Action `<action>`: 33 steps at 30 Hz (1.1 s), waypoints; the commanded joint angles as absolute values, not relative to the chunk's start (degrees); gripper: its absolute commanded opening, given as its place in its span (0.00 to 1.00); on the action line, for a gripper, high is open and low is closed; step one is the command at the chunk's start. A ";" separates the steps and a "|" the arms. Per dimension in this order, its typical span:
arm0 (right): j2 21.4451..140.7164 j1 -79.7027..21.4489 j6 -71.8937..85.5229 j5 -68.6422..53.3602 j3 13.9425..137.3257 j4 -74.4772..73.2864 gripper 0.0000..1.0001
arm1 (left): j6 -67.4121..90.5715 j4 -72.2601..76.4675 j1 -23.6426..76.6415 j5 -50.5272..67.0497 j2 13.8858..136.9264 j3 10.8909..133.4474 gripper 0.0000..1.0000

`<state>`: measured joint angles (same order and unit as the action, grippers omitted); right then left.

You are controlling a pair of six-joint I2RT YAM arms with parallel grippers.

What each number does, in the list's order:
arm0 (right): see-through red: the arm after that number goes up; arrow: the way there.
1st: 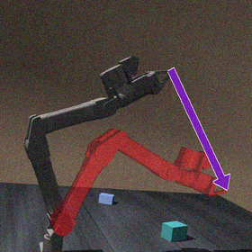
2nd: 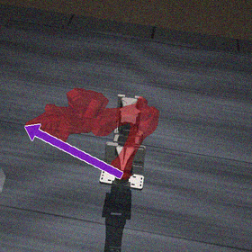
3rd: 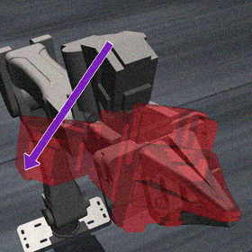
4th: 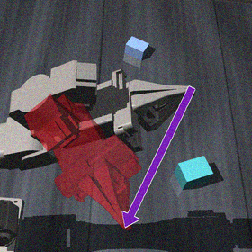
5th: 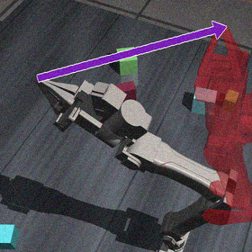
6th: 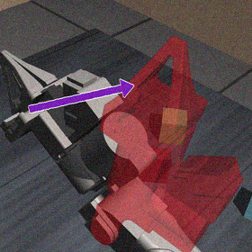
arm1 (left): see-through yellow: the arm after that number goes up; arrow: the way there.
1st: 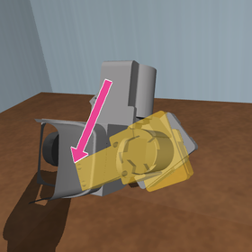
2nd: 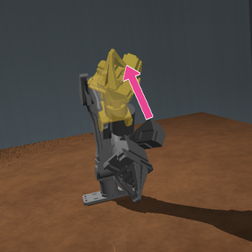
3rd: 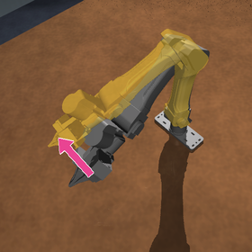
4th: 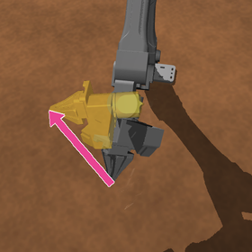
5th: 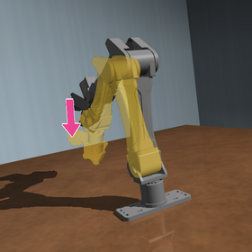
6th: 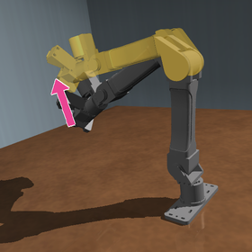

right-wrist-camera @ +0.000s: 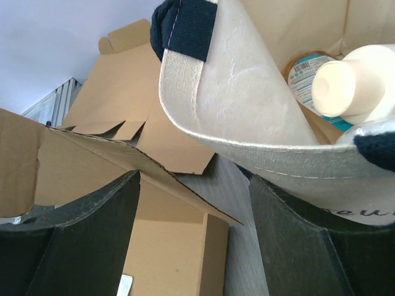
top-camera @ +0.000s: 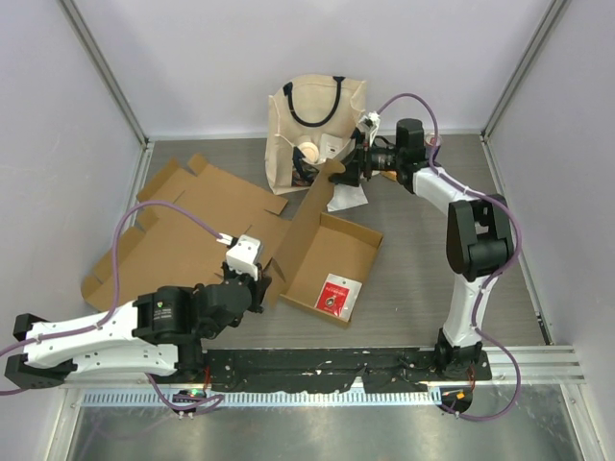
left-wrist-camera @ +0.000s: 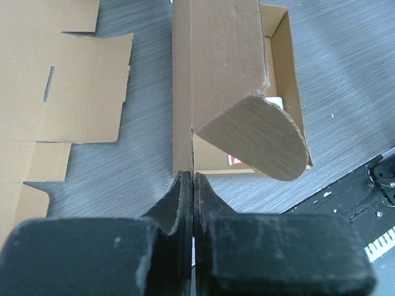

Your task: Fold the paper box

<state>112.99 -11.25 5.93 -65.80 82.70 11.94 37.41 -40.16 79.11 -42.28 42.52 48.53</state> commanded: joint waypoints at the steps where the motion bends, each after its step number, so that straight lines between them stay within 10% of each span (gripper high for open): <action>1: 114.17 -11.95 2.73 -69.69 86.48 10.29 0.76 | 38.85 -41.75 79.10 -40.52 41.66 49.83 0.00; 8: 113.74 -13.97 5.35 -72.60 84.82 15.01 0.63 | 40.07 -43.59 79.10 -40.95 41.22 50.54 0.00; 21: 112.95 -11.87 56.85 -70.14 69.27 81.99 0.17 | 45.16 -46.93 79.01 -48.33 46.40 55.10 0.00; 24: 107.51 -11.69 51.36 -67.17 64.53 73.08 0.03 | 48.07 -48.87 78.84 -52.99 49.56 57.30 0.00; 29: 89.60 -12.57 14.11 -49.86 58.28 24.34 0.01 | 52.02 -48.51 77.52 -56.42 56.41 60.38 0.00; 33: 80.44 -13.71 11.44 -33.00 52.92 15.49 0.01 | 52.47 -45.80 75.60 -58.09 59.84 60.03 0.00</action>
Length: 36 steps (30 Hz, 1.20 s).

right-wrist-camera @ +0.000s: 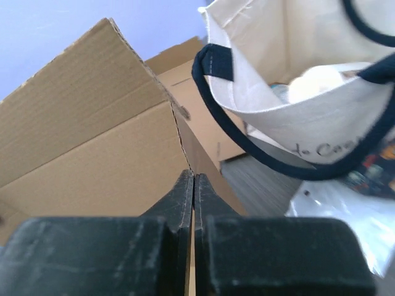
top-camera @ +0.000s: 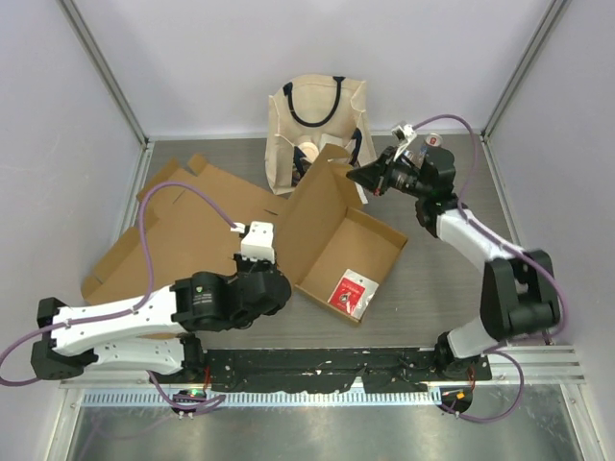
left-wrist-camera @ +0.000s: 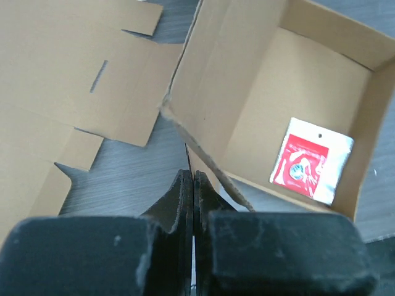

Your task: Fold the paper box

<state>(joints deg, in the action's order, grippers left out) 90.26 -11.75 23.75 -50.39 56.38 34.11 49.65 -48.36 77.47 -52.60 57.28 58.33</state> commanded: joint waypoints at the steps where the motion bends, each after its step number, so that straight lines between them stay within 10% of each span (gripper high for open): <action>1: 78.07 -15.54 11.08 -24.52 51.52 14.08 0.01 | 52.56 -44.49 74.80 -58.01 60.55 59.77 0.00; 13: 58.62 -24.87 22.58 18.44 34.98 13.71 0.01 | 45.09 -33.05 63.73 -52.58 72.67 67.56 0.00; 36: 58.71 -25.14 16.09 21.97 29.53 34.62 0.01 | 19.78 -5.46 51.51 -45.62 86.92 74.44 0.00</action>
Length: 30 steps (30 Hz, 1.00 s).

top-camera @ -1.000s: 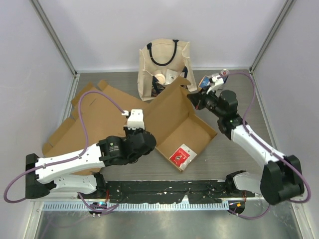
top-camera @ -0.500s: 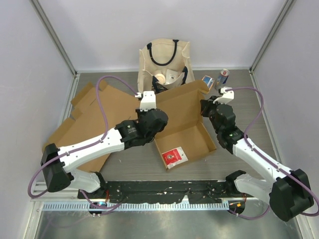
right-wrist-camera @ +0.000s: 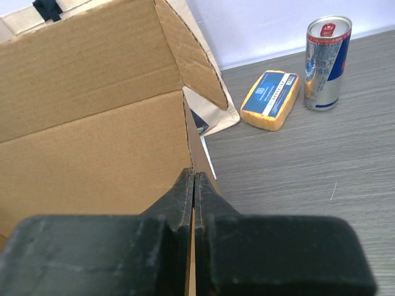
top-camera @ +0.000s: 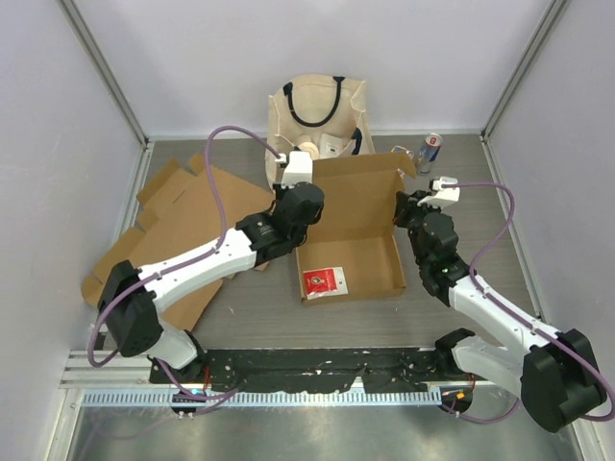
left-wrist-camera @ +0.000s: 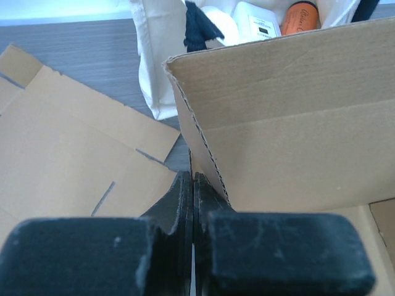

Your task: Fold the paper box

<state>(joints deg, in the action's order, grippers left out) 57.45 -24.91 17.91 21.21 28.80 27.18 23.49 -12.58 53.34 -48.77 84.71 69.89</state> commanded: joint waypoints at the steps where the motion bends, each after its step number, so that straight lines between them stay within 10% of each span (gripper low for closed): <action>1: 59.32 -25.14 15.13 22.06 29.88 35.59 0.01 | 19.34 -4.93 51.33 -45.35 87.79 74.44 0.00; 13: 48.70 -27.42 18.45 20.92 27.16 15.78 0.11 | 19.86 2.89 50.80 -37.10 81.05 61.36 0.00; 16: 44.04 -27.51 21.70 17.77 29.69 2.88 0.23 | 18.81 8.77 50.80 -31.57 76.39 55.39 0.00; 20: 42.18 -27.51 26.01 15.30 38.30 -18.85 0.67 | 16.96 11.78 50.80 -28.04 73.74 51.68 0.00; 30: 44.72 -27.51 22.15 17.11 66.95 -49.47 0.77 | 18.10 11.78 50.89 -25.93 72.25 49.22 0.00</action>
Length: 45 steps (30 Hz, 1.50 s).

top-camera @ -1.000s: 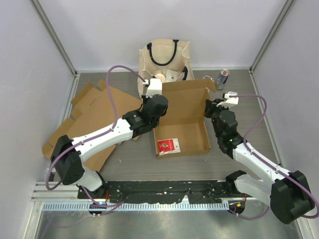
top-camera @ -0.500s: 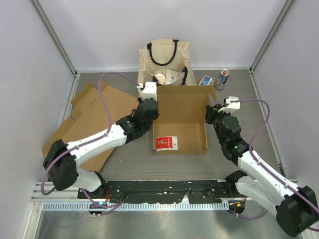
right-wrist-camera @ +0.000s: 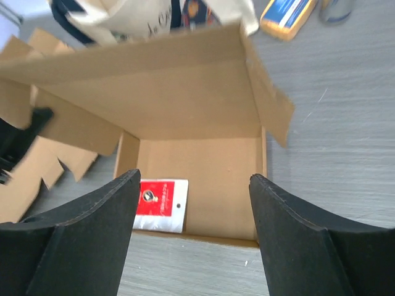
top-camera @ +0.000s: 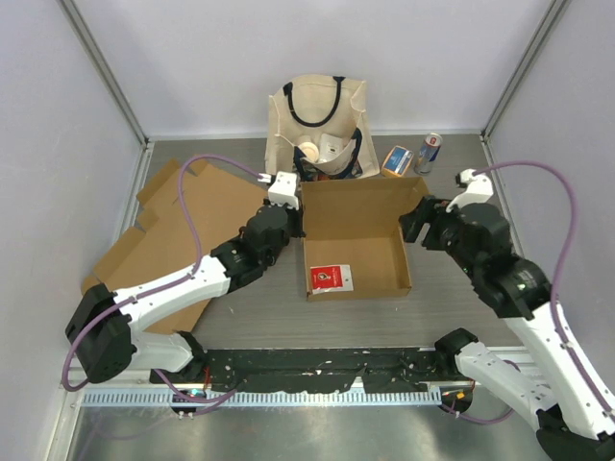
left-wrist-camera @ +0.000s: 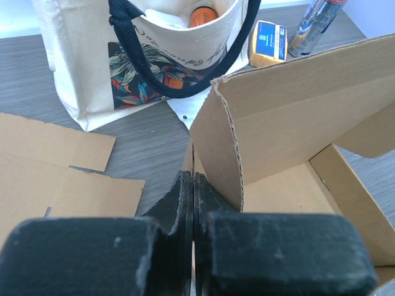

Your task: Fold the paper box

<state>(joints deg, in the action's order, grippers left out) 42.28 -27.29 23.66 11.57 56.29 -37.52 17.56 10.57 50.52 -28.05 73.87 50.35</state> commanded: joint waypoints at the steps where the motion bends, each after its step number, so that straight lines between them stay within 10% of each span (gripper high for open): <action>1: 47.52 -27.42 21.80 19.31 69.50 -49.48 0.80 | 18.11 11.69 50.89 -25.84 71.90 49.13 0.00; 16: 45.09 -1.86 5.46 -8.25 41.34 -0.81 0.83 | 18.81 6.59 50.89 -24.96 71.02 50.27 0.00; 30: 59.59 12.22 11.60 -49.73 40.87 17.04 0.67 | 18.37 5.01 50.80 -24.43 71.10 52.03 0.00; 39: 61.87 12.22 7.74 -42.89 41.66 16.35 0.63 | 18.28 4.22 50.80 -24.17 72.33 52.91 0.00; 45: 64.25 9.60 9.14 -42.90 42.54 18.10 0.42 | 18.02 3.25 50.71 -25.31 74.79 55.80 0.00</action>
